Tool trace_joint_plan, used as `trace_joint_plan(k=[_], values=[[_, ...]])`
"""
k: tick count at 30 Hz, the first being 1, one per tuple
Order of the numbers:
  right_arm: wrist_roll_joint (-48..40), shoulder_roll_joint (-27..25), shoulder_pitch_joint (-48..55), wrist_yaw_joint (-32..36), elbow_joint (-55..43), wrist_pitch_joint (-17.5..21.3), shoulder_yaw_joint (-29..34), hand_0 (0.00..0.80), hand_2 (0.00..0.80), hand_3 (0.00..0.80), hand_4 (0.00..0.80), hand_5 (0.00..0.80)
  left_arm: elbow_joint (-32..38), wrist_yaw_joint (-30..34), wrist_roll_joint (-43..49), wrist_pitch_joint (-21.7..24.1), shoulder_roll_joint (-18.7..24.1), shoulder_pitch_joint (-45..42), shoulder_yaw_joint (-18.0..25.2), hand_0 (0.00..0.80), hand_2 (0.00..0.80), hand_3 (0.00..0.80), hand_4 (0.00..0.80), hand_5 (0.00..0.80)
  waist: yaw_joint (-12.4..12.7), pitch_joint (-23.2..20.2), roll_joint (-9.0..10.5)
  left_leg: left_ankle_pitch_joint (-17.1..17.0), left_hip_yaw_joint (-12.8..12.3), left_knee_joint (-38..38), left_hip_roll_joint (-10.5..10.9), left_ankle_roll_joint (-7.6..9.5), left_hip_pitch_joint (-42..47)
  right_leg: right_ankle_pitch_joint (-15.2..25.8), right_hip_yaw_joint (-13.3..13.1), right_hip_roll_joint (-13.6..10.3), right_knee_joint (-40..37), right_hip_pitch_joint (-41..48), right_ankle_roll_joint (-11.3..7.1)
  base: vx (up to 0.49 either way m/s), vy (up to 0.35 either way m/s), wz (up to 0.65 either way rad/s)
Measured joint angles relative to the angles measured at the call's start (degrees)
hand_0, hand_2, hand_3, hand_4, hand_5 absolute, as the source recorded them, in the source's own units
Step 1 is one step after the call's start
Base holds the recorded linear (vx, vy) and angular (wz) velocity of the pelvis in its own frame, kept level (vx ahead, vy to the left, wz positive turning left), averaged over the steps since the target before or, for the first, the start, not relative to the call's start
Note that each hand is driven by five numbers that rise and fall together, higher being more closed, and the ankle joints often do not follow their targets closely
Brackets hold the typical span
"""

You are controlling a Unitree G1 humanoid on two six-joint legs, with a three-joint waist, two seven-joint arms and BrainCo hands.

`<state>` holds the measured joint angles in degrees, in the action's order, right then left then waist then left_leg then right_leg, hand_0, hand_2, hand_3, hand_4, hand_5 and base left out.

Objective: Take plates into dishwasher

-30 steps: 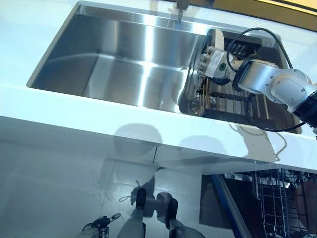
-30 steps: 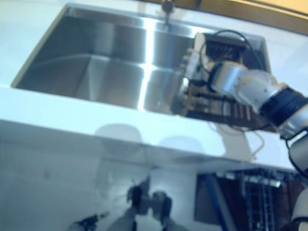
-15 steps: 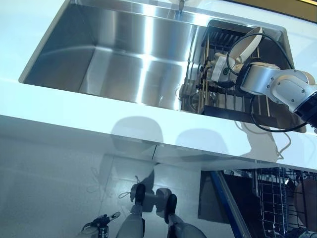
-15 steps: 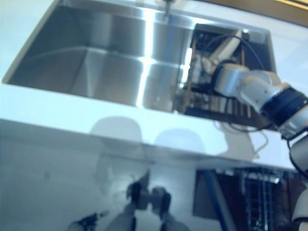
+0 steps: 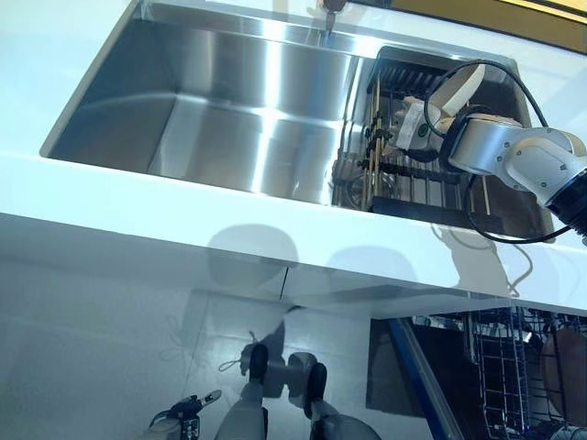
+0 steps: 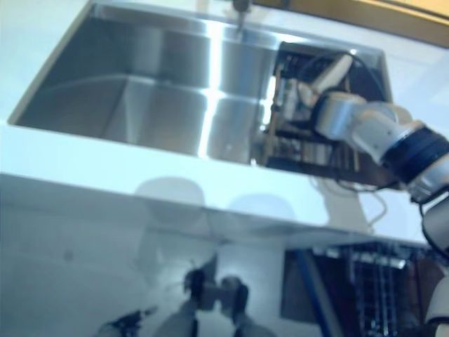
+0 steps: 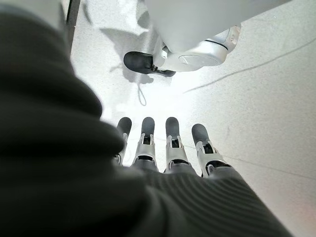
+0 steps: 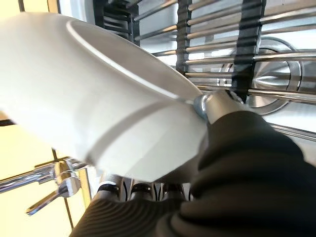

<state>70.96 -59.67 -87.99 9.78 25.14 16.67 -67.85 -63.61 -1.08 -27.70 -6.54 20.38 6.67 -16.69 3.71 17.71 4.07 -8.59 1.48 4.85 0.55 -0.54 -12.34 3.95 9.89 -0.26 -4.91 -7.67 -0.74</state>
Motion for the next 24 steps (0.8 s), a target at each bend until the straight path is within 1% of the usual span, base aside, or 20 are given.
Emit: trace_joint_plan(k=[3,6,10,12,15,18,21,24], values=[[-2.3,0.0,0.0,-0.3,0.2,-0.6,0.0,0.8,0.8,0.8,0.8,0.8,0.0,0.0,0.0,-0.1,-0.1,0.1,0.0,0.0,0.0,0.0,0.0,0.0,0.0,0.0,0.07,0.0,-0.2,0.0,-0.1,0.01,0.7,0.0,-0.1,0.0,0.0,0.7,0.03,0.0,0.0,0.0],[-5.2,0.0,0.0,-0.8,0.2,-2.2,0.1,0.8,0.8,0.8,0.8,0.8,0.0,0.0,0.0,-0.2,-0.1,0.2,0.1,0.0,0.0,0.0,0.0,0.0,0.0,-0.2,0.42,0.1,-0.4,0.0,-0.1,-0.02,1.5,0.0,-0.3,0.0,0.0,1.3,0.03,0.008,0.006,-0.02],[-9.3,-0.1,0.0,-2.1,0.3,-3.8,0.3,0.8,0.8,0.8,0.8,0.8,-0.2,-0.1,0.2,-0.5,-0.1,0.1,0.8,0.0,0.0,0.0,0.0,0.0,-0.2,-1.0,1.53,0.3,-1.4,0.0,-0.1,-0.11,2.2,0.0,-1.3,0.0,0.0,1.7,0.0,0.018,0.02,-0.12],[-13.5,-0.1,0.0,-2.2,0.4,-4.8,0.4,0.8,0.8,0.8,0.8,0.8,-0.4,-0.1,1.2,-0.5,-0.2,0.2,1.0,0.0,0.0,0.0,0.0,0.0,-0.3,-1.6,2.19,0.4,-1.5,0.0,-0.1,-0.14,3.0,0.0,-1.5,0.0,0.0,2.3,0.0,0.034,0.029,-0.05],[-20.3,-0.3,0.0,-2.8,0.4,-6.4,0.8,0.8,0.8,0.8,0.8,0.8,-0.4,-0.2,2.2,-0.6,-0.3,0.2,1.7,0.0,0.0,0.0,0.0,0.0,-1.2,-2.3,2.73,0.6,-1.6,0.0,-0.1,-0.06,4.0,0.0,-1.7,0.0,0.0,3.3,0.01,0.037,0.034,-0.03],[-26.7,-0.4,0.0,-3.3,0.5,-8.1,1.0,0.8,0.8,0.8,0.8,0.8,-0.4,-0.2,2.2,-0.6,-0.7,-0.2,2.1,0.0,0.0,0.0,0.0,0.0,-1.2,-4.0,2.72,1.0,-2.8,0.0,-0.1,0.11,4.9,0.0,-2.9,0.0,0.0,3.7,0.02,0.043,0.031,-0.16],[-31.3,-0.6,0.0,-3.8,0.8,-9.8,1.0,0.8,0.8,0.8,0.8,0.8,-0.5,-0.2,2.3,-0.8,-1.0,-0.9,2.1,0.0,0.0,0.0,0.0,0.0,-1.3,-5.3,2.65,1.4,-3.1,0.0,-0.1,0.25,6.2,0.0,-3.2,-0.1,-0.1,4.8,0.02,0.048,0.026,-0.08],[-35.7,-1.3,0.0,-4.9,2.3,-12.2,1.2,0.8,0.8,0.8,0.8,0.8,-0.5,-0.1,3.5,-1.0,-1.8,-1.7,2.1,0.0,0.0,0.0,0.0,0.0,-1.4,-7.7,2.39,1.7,-3.3,0.1,-0.1,0.25,6.9,-0.2,-3.6,-0.2,-0.2,5.4,0.04,0.051,0.027,-0.06]])
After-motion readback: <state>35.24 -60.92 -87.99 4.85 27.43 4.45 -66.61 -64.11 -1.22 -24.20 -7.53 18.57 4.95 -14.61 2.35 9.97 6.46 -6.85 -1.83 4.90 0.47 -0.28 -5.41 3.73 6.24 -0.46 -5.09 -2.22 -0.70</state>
